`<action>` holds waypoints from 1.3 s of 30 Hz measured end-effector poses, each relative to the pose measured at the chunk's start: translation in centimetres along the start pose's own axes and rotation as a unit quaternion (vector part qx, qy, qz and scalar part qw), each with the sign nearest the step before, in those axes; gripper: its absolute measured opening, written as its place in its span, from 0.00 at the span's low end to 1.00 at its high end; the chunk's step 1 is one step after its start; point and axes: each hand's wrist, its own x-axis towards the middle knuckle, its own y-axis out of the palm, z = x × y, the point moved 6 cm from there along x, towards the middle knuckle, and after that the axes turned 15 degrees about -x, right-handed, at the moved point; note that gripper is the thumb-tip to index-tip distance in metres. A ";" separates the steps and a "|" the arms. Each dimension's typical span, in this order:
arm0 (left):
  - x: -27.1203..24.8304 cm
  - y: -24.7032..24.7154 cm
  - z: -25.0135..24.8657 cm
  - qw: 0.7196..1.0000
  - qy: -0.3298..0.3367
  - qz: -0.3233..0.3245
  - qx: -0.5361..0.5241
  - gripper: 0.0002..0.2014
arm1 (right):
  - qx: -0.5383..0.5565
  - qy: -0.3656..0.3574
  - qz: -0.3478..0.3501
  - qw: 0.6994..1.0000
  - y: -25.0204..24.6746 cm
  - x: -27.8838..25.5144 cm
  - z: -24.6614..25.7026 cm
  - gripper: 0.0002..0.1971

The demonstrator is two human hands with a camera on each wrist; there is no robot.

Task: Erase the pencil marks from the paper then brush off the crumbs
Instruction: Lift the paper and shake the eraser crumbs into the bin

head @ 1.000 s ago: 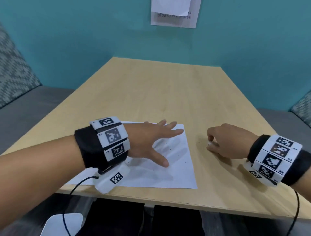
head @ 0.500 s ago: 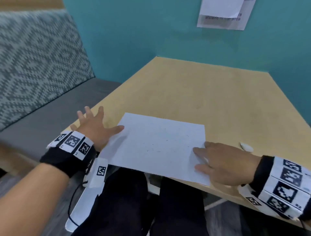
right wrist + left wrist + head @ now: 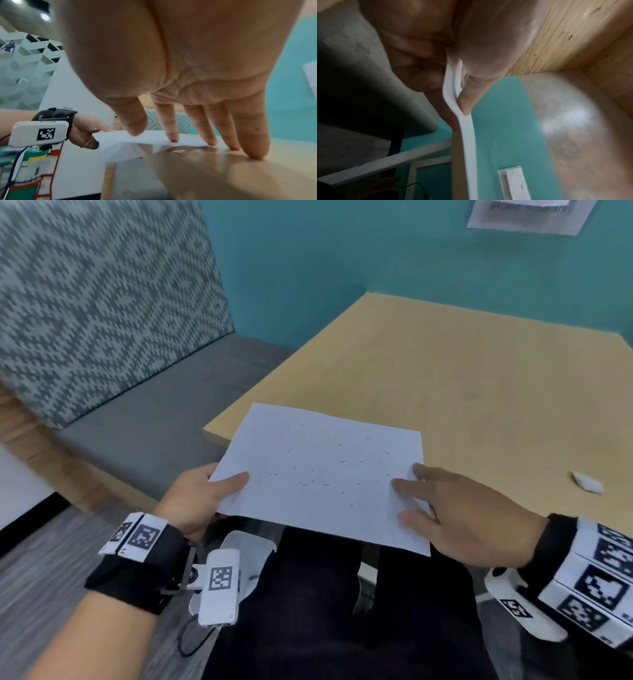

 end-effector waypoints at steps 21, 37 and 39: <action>-10.2 -13.6 5.4 0.986 0.058 -0.124 -0.095 0.08 | 0.707 0.022 0.145 0.692 7.6 6.1 13.7 0.23; -5.1 -20.3 18.4 0.977 -0.024 -0.206 -0.041 0.09 | 0.539 0.056 0.233 0.808 14.0 14.9 16.8 0.14; -3.3 -19.9 20.3 0.979 -0.038 -0.195 -0.034 0.09 | 0.524 0.055 0.231 0.818 14.5 15.7 16.6 0.13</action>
